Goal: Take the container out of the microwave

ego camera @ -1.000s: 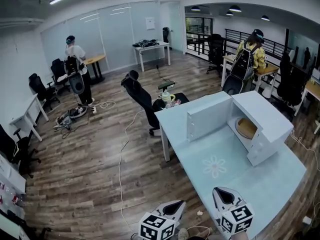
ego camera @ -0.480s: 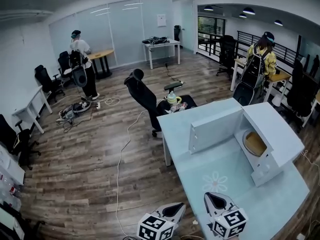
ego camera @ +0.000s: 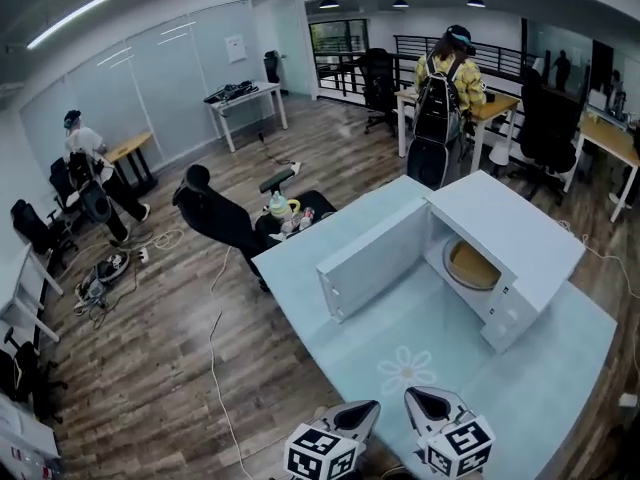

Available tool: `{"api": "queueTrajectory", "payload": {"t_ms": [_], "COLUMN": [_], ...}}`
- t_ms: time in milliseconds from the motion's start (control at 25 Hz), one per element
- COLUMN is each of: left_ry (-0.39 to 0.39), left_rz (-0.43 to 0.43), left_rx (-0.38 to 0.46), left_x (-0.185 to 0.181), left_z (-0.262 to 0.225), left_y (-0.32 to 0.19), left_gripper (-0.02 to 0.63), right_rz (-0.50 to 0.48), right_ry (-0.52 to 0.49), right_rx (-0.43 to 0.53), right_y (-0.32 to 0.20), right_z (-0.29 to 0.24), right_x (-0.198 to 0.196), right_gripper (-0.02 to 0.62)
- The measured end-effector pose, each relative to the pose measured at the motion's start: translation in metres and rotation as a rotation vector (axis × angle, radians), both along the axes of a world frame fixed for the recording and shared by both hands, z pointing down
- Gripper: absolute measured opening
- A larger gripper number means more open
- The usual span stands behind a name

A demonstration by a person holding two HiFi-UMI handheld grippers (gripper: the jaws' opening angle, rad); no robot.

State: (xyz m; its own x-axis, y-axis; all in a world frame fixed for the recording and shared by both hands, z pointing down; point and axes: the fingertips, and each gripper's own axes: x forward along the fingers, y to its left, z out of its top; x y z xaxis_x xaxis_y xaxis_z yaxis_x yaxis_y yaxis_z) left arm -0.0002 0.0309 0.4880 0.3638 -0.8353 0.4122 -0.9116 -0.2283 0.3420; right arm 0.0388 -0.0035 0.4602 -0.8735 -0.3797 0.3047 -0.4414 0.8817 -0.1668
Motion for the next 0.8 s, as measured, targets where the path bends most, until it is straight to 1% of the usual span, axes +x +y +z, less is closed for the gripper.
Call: {"api": "queueTrajectory", "payload": {"t_ms": [120, 160, 280, 360, 400, 600, 720, 800], "left_ry": [-0.005, -0.002, -0.012, -0.029, -0.034, -0.048, -0.063, -0.063], "left_rz": [0.106, 0.141, 0.243, 0.302, 0.326, 0.378, 0.368, 0.373], "left_rx": [-0.035, -0.031, 0.014, 0.014, 0.013, 0.031, 0.043, 0.064], "left_x": [0.0, 0.0, -0.013, -0.027, -0.035, -0.075, -0.103, -0.114], "left_z": [0.012, 0.011, -0.006, -0.014, -0.017, -0.018, -0.024, -0.025], "left_y": [-0.026, -0.036, -0.075, -0.095, -0.103, -0.138, -0.156, -0.167], "left_gripper": [0.005, 0.005, 0.005, 0.005, 0.005, 0.005, 0.005, 0.005], "right_rz": [0.048, 0.077, 0.215, 0.298, 0.323, 0.419, 0.483, 0.52], "right_ry": [0.018, 0.031, 0.017, 0.006, 0.008, 0.043, 0.028, 0.019], "right_rx": [-0.005, -0.004, -0.008, -0.022, -0.024, -0.012, -0.006, -0.001], "right_y": [-0.01, -0.016, -0.049, -0.064, -0.068, -0.086, -0.093, -0.097], "right_z": [0.009, 0.011, 0.003, -0.002, -0.003, 0.002, -0.003, -0.006], "right_x": [-0.002, -0.003, -0.007, -0.011, -0.015, -0.035, -0.044, -0.05], "right_gripper": [0.009, 0.01, 0.009, 0.009, 0.009, 0.009, 0.009, 0.01]}}
